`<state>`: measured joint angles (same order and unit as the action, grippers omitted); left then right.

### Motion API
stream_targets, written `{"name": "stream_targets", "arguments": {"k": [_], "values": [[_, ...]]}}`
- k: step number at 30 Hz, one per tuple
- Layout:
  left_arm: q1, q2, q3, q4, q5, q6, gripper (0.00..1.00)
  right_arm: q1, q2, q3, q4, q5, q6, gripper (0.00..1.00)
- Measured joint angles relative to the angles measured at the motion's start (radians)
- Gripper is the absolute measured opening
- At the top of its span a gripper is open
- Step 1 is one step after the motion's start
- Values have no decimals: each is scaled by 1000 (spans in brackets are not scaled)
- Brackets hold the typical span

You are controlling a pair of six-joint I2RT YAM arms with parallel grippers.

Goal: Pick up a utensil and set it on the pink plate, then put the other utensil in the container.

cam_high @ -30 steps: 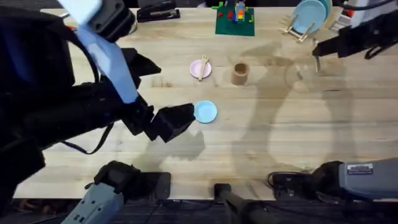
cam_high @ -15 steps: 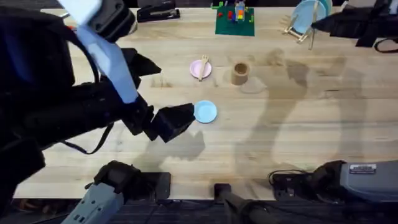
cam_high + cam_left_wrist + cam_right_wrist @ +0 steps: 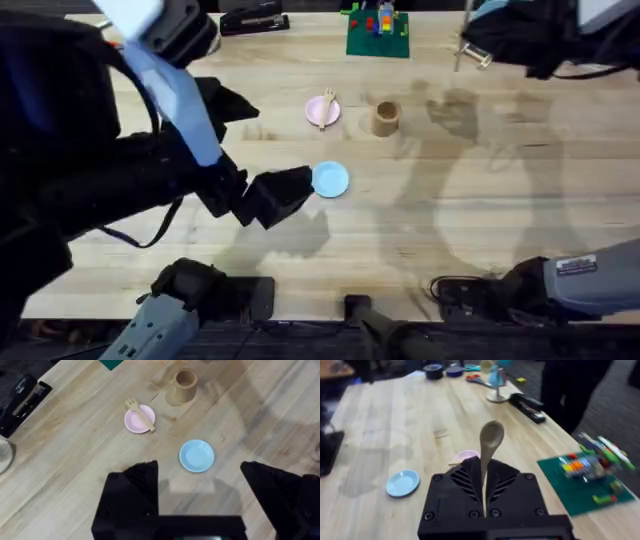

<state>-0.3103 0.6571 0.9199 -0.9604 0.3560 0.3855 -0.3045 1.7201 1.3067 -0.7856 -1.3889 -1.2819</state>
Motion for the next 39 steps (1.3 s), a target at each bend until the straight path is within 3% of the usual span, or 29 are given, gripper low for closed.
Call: {"name": "stream_targets", "arguments": {"k": [11,20,27,39], "values": [[0,0,0,0,0,0,995,151,5,0,-1,-11,-155,28],[0,0,0,0,0,0,995,157,100,0,0,-67,-260,29],[0,0,0,0,0,0,995,165,210,0,0,-71,-264,29],[0,0,0,0,0,0,995,182,291,0,7,-74,-264,28]]}}
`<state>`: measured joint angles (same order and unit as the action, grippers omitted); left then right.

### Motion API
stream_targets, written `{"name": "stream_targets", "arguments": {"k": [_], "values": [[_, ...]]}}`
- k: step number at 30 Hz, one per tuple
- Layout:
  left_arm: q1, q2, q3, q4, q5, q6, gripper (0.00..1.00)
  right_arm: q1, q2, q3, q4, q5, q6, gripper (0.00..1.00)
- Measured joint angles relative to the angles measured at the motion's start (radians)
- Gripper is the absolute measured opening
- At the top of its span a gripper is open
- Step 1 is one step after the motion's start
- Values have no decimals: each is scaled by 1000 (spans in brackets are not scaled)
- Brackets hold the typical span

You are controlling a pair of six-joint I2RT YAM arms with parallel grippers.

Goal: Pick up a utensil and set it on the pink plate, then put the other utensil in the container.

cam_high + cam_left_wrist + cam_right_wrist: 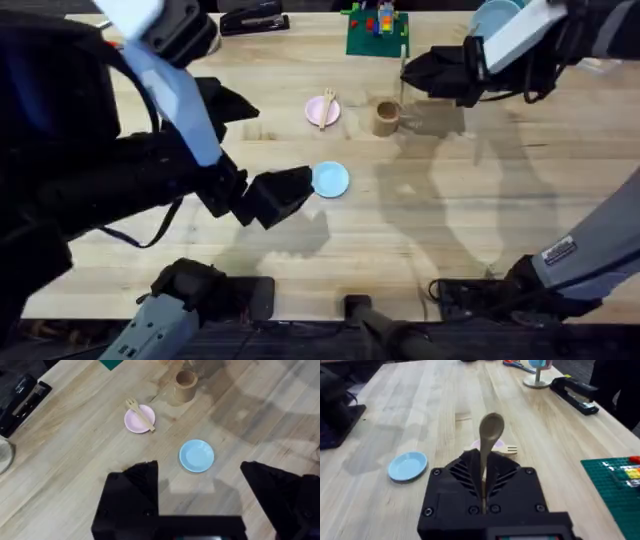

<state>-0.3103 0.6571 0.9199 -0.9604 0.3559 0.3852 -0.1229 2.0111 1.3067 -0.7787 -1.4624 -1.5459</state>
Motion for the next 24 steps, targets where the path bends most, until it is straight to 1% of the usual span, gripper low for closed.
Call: {"name": "stream_targets", "arguments": {"k": [5,6,8,13,24], "values": [[0,0,0,0,0,0,995,18,18,0,15,-3,1,29],[0,0,0,0,0,0,995,42,36,0,27,-5,1,29],[0,0,0,0,0,0,995,48,54,0,33,-5,0,29],[0,0,0,0,0,0,995,51,101,0,42,-5,0,29],[0,0,0,0,0,0,995,51,135,0,47,-5,-1,30]]}}
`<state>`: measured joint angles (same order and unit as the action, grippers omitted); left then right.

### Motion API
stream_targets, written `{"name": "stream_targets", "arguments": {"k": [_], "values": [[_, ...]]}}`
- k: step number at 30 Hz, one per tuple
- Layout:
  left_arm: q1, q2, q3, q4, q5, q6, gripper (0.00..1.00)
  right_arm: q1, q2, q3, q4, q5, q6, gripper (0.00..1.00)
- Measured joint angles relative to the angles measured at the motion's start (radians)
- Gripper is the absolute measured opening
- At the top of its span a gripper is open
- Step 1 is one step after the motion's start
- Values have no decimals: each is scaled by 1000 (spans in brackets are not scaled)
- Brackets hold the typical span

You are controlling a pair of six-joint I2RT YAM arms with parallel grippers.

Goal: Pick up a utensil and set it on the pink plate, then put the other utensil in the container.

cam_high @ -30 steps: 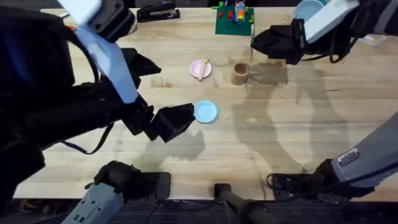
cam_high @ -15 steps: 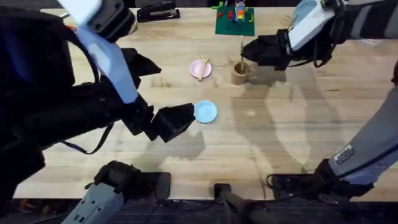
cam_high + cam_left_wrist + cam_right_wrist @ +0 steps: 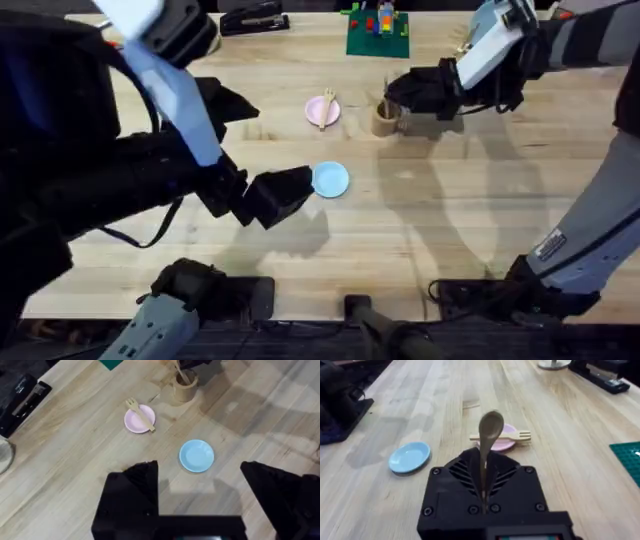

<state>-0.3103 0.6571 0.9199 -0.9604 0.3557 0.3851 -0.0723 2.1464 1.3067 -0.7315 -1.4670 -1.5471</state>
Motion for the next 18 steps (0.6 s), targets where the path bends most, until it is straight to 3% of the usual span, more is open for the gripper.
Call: {"name": "stream_targets", "arguments": {"k": [7,12,18], "values": [[0,0,0,0,0,0,995,0,20,0,0,0,-2,53],[0,0,0,0,0,0,995,0,20,0,1,0,-2,279],[0,0,0,0,0,0,995,0,20,0,5,-1,9,729]]}}
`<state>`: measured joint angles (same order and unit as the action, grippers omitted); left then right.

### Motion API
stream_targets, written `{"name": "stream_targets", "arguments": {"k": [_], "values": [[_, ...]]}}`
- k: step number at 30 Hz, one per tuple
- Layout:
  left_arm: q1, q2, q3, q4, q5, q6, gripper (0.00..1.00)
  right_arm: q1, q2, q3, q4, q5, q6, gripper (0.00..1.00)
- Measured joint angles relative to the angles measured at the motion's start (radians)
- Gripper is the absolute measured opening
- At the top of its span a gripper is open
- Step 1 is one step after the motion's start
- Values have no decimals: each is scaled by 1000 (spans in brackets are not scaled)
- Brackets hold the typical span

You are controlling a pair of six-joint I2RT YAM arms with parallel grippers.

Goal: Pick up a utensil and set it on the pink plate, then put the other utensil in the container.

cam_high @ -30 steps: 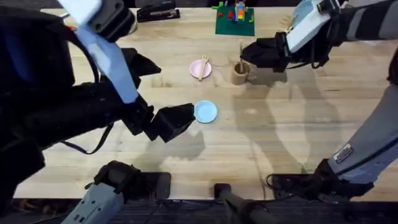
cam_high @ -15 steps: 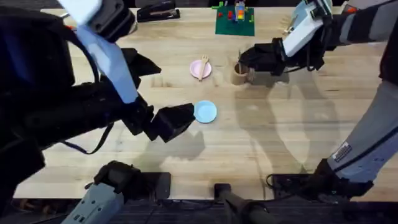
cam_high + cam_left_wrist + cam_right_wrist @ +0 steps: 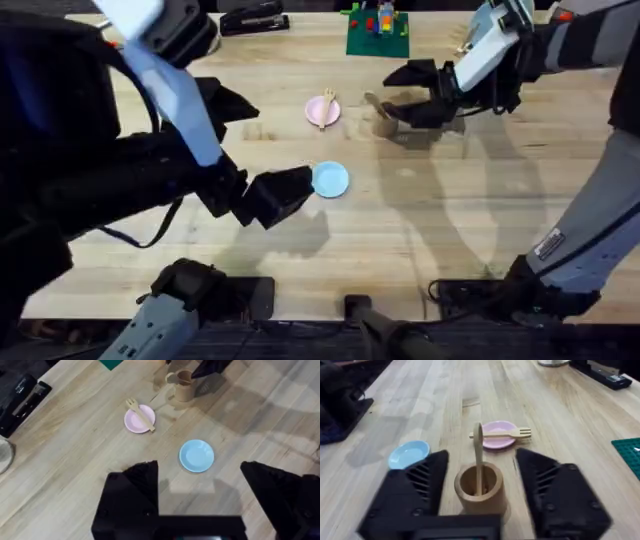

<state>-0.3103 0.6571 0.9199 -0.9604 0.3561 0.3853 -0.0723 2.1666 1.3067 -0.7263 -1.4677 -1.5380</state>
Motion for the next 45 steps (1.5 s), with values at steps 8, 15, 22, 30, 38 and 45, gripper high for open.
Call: {"name": "stream_targets", "arguments": {"k": [8,15,22,30,38,45], "values": [[0,0,0,0,0,0,995,0,0,0,3,2,35,993],[0,0,0,0,0,0,993,0,0,1,-9,72,81,994],[0,0,0,0,0,0,995,0,-61,17,-82,237,182,994],[0,0,0,0,0,0,994,0,-263,36,-112,478,383,995],[0,0,0,0,0,0,995,0,-446,36,-161,663,680,995],[0,0,0,0,0,0,995,0,-656,36,-298,830,810,995]]}}
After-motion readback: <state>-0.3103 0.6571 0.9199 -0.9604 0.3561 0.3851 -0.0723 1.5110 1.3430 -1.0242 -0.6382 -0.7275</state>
